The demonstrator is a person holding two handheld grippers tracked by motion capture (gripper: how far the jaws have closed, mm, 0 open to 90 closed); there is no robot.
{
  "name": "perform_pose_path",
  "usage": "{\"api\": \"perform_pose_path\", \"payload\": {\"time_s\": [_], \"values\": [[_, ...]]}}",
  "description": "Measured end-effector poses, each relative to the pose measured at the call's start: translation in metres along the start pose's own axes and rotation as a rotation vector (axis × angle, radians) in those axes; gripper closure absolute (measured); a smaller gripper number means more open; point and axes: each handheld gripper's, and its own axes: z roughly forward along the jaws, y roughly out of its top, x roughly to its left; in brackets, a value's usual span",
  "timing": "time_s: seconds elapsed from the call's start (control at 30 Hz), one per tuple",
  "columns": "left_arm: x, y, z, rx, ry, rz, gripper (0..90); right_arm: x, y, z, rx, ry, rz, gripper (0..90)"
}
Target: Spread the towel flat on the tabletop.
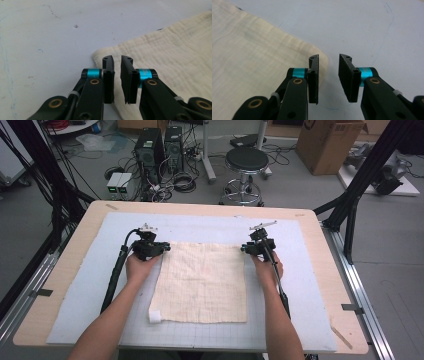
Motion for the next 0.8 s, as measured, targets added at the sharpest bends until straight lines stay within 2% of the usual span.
{"api": "perform_pose_path", "payload": {"time_s": [0.1, 0.17, 0.27, 0.43, 0.57, 0.63, 0.7, 0.77, 0.8], "values": [[-0.001, 0.001, -0.009, -0.013, -0.020, 0.014, 76.8, 0.003, 0.001, -0.009, -0.027, 0.051, -0.014, 67.6], [-0.003, -0.001, -0.011, 0.002, -0.020, 0.027, 74.7, 0.008, 0.002, -0.012, -0.035, 0.062, -0.038, 67.0], [-0.006, -0.005, -0.011, 0.022, -0.028, 0.041, 73.5, 0.013, 0.002, -0.012, -0.025, 0.082, -0.043, 65.6], [-0.012, -0.012, -0.015, 0.005, -0.050, 0.056, 73.5, 0.024, -0.002, -0.013, -0.045, 0.129, -0.057, 62.9], [-0.017, -0.016, -0.021, 0.024, -0.066, 0.098, 73.1, 0.030, -0.005, -0.012, -0.018, 0.159, -0.071, 60.6], [-0.019, -0.018, -0.025, 0.018, -0.074, 0.115, 73.1, 0.033, -0.004, -0.014, -0.022, 0.165, -0.082, 60.2], [-0.020, -0.022, -0.031, -0.010, -0.079, 0.107, 73.4, 0.037, -0.003, -0.017, -0.027, 0.171, -0.095, 60.2], [-0.022, -0.026, -0.038, -0.023, -0.101, 0.105, 73.2, 0.040, -0.002, -0.022, -0.034, 0.177, -0.105, 59.4], [-0.024, -0.029, -0.043, -0.026, -0.114, 0.118, 72.9, 0.042, -0.002, -0.025, -0.042, 0.186, -0.110, 59.2]]}}
